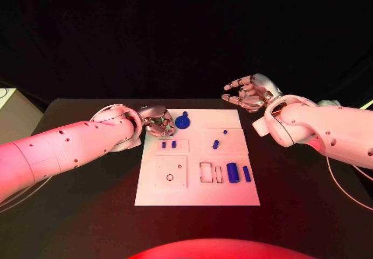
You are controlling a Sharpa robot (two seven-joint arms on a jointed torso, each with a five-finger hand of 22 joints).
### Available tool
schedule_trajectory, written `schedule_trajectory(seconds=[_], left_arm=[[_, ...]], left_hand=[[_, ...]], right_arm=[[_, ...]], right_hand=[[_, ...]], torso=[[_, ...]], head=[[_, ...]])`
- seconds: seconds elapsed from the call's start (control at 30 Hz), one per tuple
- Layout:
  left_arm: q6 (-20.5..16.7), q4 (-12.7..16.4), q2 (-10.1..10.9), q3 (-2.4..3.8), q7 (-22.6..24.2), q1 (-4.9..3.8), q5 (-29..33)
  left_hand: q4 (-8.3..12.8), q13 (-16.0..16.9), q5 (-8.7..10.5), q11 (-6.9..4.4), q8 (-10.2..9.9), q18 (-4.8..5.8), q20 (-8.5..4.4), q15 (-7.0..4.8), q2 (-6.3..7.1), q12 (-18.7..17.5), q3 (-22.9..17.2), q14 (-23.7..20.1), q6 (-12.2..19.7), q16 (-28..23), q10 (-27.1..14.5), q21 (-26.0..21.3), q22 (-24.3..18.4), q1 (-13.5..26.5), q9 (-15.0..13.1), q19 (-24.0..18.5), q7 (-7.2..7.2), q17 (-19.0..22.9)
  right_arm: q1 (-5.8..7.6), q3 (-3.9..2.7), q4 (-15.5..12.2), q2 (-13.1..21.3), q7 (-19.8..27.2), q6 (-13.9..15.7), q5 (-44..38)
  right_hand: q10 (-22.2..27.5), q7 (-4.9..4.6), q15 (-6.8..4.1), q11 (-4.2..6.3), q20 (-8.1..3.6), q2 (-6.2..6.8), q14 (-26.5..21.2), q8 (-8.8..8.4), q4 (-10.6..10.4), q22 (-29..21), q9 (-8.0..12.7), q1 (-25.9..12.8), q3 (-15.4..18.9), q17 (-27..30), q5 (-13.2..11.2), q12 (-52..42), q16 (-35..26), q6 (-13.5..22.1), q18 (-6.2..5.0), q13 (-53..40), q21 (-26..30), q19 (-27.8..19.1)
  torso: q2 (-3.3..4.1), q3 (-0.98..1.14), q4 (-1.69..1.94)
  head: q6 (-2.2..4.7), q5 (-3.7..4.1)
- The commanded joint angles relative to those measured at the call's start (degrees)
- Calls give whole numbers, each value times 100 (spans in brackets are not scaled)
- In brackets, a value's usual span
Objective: Assemble the parts on the task board
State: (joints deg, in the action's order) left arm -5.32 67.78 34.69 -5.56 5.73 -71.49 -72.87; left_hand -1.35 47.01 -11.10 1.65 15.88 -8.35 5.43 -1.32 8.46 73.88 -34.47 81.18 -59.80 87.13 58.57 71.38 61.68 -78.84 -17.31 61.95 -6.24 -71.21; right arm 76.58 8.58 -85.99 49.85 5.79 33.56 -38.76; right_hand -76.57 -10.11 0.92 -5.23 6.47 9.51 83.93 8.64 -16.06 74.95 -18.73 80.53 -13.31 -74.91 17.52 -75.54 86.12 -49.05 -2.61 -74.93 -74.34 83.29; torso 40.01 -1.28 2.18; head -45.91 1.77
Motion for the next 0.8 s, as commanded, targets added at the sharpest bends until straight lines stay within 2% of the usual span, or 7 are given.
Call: schedule_trajectory(seconds=[0.03, 0.27, 0.57, 0.8], left_arm=[[70, 13, -3, 1, -20, 1, 33], [12, 26, 8, 2, -10, 2, 64], [-175, 41, 25, 6, 85, 2, 181], [-334, 36, 30, 8, 193, 2, 287]], left_hand=[[13, 9, -15, 12, 15, 82, -1, 8, -2, -23, -32, 26, 40, 32, -10, 35, 9, 26, -8, 22, -21, -5], [25, -14, -12, 18, 4, 80, 1, 14, 33, -31, -50, 21, 72, 30, -24, 35, 7, 55, -9, 11, -27, 6], [34, -60, -28, 40, -76, 83, 17, 34, 182, -35, -92, 22, 213, 30, -67, 49, 32, 195, 9, 8, -52, 0], [17, -132, -38, 46, -114, 81, 26, 41, 243, -60, -99, 13, 265, 27, -133, 41, 27, 270, 19, -5, -58, 16]], right_arm=[[-2, -1, -1, -4, 71, -8, -24], [-3, -1, 1, -7, 71, -8, -24], [-4, -1, 11, -15, 73, -16, -24], [-6, -1, 26, -23, 71, -26, -12]], right_hand=[[-27, 18, -50, 32, -25, 38, 397, 37, -2, 469, 5, -32, -35, -702, 21, -17, -33, -14, -98, -58, 34, 3], [-26, 18, -50, 33, -25, 38, 396, 38, -1, 468, 6, -32, -37, -700, 22, -16, -34, -14, -98, -57, 36, 2], [-24, 19, -51, 33, -26, 39, 396, 40, 0, 465, 6, -33, -45, -697, 23, -15, -36, -15, -99, -54, 41, 1], [-24, 19, -51, 33, -26, 39, 396, 40, 0, 465, 6, -33, -45, -697, 23, -15, -36, -15, -99, -54, 41, 1]], torso=[[2, -2, 1], [4, -2, 0], [-1, -2, 3], [1, 0, -1]], head=[[2, -1], [4, 1], [4, 3], [12, 3]])
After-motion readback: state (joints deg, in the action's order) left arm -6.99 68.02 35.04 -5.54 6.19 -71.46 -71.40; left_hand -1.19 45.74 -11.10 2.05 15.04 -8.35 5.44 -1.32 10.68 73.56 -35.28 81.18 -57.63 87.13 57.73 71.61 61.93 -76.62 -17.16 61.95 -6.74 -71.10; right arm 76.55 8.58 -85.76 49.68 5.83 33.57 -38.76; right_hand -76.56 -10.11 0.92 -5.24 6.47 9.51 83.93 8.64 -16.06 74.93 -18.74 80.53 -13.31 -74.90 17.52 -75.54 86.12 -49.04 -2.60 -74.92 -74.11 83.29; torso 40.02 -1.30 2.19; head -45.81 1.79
